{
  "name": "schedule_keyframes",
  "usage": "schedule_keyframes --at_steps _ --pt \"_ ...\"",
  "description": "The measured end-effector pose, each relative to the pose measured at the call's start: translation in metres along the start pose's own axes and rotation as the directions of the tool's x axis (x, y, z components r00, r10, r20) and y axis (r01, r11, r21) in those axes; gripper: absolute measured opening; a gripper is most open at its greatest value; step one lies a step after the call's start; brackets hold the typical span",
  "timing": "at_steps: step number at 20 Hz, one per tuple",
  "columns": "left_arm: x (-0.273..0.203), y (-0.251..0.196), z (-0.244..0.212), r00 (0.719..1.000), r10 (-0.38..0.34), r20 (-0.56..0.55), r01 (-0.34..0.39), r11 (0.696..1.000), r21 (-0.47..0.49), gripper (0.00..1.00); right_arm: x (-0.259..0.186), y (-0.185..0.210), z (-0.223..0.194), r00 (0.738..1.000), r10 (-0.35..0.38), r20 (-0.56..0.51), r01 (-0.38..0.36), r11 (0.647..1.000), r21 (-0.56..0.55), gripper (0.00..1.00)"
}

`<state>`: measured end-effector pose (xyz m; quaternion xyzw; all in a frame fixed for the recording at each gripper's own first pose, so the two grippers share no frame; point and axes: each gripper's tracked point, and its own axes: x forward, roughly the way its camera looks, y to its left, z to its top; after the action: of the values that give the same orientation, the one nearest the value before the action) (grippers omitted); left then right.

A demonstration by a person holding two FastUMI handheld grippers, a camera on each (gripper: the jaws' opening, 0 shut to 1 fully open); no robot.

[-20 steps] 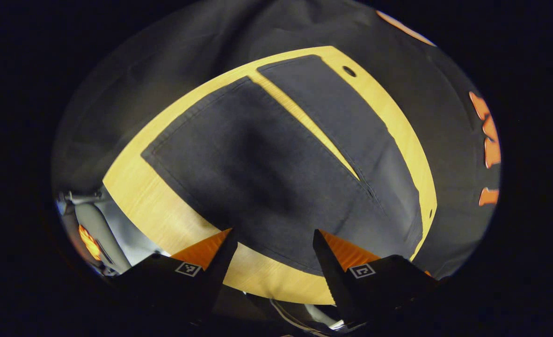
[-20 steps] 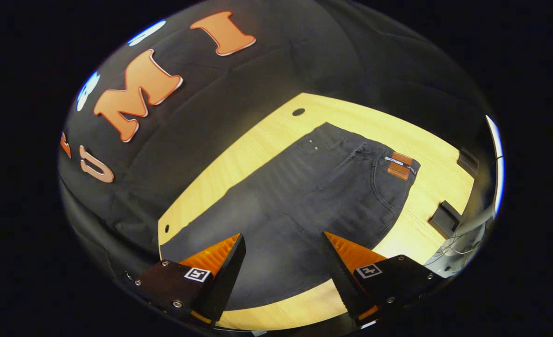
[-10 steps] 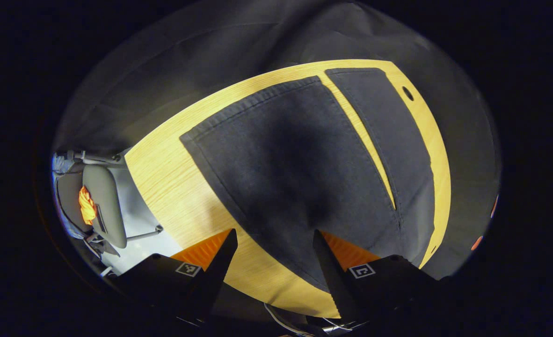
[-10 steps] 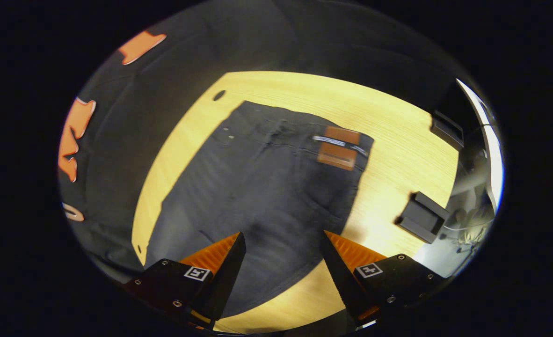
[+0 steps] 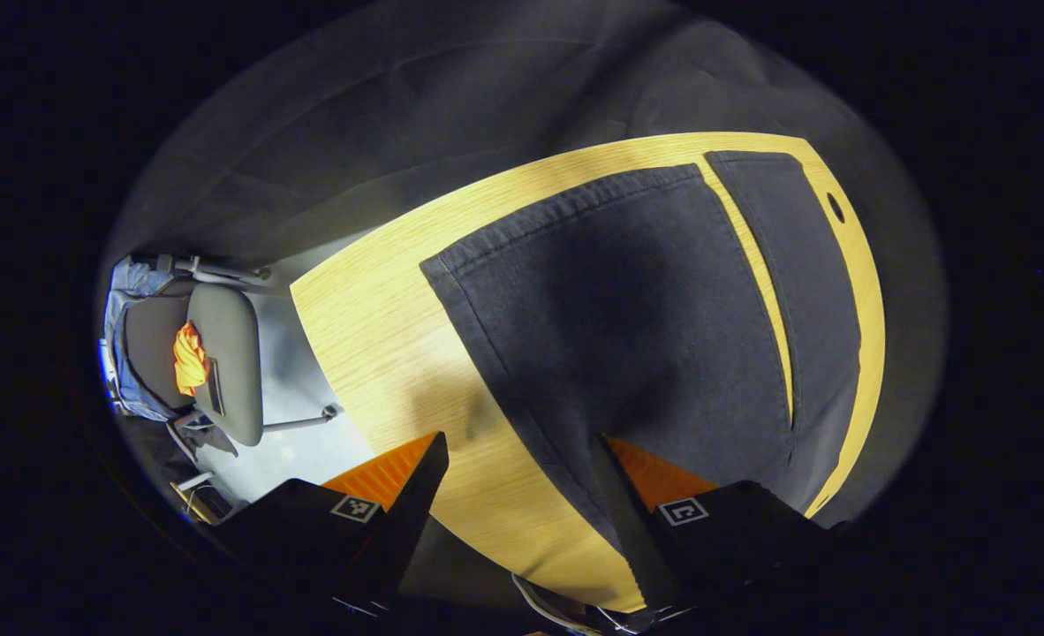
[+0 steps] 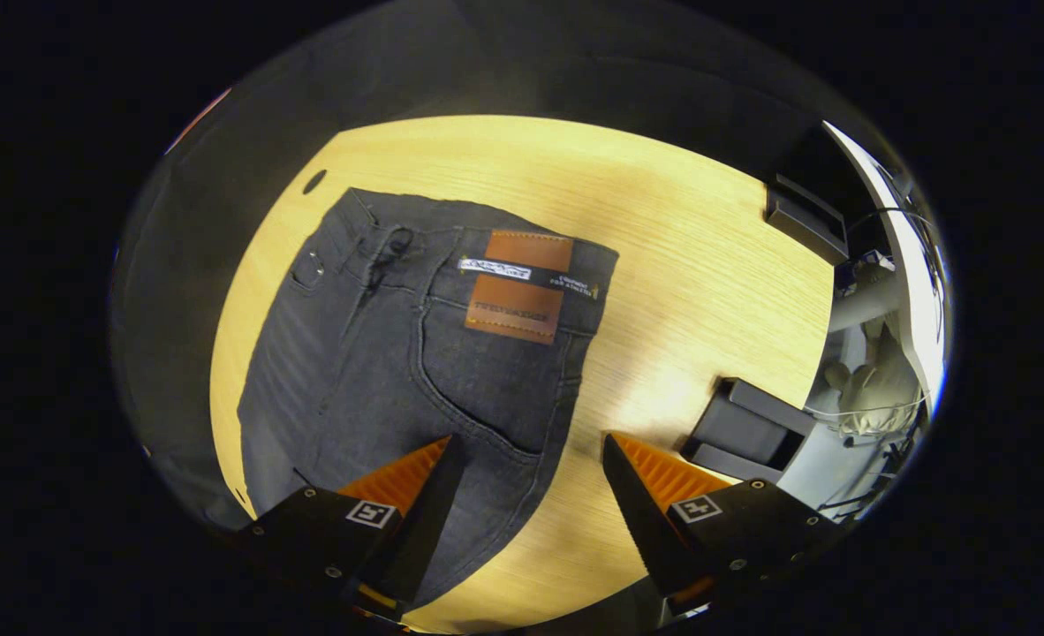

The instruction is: Grasp the waist and the cuffs of the jeans and fold them to make the two legs overlap; first hold the waist and fold one-third of the jeans toward the cuffs, then hold the cuffs and fold the remaining one-third in the same direction to finish folding.

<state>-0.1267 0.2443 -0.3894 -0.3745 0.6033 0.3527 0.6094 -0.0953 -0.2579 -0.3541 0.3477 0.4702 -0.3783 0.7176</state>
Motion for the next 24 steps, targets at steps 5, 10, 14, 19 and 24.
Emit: schedule_keyframes --at_steps 5,10,14,19,24 --pt "0.011 0.004 0.014 0.999 0.033 0.007 -0.033 0.999 -0.041 0.98 0.004 -0.004 -0.006 0.993 -0.114 -0.038 0.108 0.983 -0.147 0.94" --pt "0.014 0.002 0.016 0.999 0.042 0.015 -0.042 0.998 -0.039 0.97 0.007 -0.003 -0.005 0.988 -0.138 -0.07 0.131 0.987 -0.092 0.94" --pt "0.014 0.0 0.016 0.999 0.045 0.027 -0.044 0.998 -0.037 0.98 0.008 -0.004 -0.003 0.984 -0.142 -0.111 0.135 0.988 -0.074 0.94" --pt "0.013 -0.002 0.017 0.998 0.05 0.047 -0.049 0.998 -0.025 0.95 0.009 -0.004 -0.003 0.981 -0.145 -0.128 0.133 0.986 -0.095 0.94" --pt "0.014 -0.004 0.017 0.994 0.048 0.095 -0.048 0.999 -0.005 0.96 0.007 -0.011 -0.002 0.983 -0.137 -0.122 0.125 0.987 -0.101 0.69"
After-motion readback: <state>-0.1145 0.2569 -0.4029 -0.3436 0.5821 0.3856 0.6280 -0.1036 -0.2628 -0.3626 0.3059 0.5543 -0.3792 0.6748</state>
